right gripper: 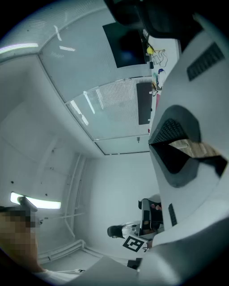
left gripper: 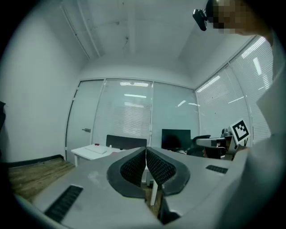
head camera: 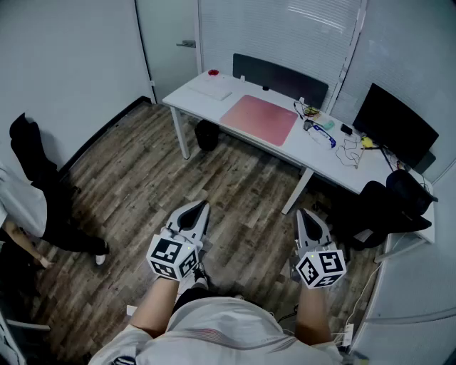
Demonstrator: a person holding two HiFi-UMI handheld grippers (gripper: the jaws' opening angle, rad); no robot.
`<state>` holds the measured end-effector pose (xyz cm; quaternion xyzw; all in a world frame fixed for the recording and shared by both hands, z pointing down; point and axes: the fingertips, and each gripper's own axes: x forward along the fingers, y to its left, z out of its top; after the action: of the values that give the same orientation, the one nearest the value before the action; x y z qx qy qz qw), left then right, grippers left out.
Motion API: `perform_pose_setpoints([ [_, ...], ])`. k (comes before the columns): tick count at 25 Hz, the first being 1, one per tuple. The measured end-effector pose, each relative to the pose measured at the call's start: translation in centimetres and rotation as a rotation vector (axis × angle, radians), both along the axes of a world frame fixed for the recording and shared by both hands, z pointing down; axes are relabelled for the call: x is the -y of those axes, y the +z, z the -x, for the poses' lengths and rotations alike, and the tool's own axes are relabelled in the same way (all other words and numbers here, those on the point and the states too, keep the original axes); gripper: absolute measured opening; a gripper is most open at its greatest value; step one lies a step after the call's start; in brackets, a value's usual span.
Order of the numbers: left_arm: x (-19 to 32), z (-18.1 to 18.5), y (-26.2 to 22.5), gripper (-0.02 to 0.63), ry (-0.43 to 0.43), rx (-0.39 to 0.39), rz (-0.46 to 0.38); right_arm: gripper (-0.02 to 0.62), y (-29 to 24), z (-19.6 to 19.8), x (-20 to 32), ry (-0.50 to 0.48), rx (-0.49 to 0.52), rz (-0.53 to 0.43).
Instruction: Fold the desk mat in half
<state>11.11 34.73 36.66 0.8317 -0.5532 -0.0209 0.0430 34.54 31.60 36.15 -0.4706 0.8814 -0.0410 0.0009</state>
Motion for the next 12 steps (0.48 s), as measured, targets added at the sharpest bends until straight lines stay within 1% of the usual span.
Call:
perform_pose_setpoints([
  [12,0.7,1.4,0.4,0.015,-0.014,-0.016,0.011,0.051,0.1,1.8,1.3,-0.027,-0.016,0.005],
])
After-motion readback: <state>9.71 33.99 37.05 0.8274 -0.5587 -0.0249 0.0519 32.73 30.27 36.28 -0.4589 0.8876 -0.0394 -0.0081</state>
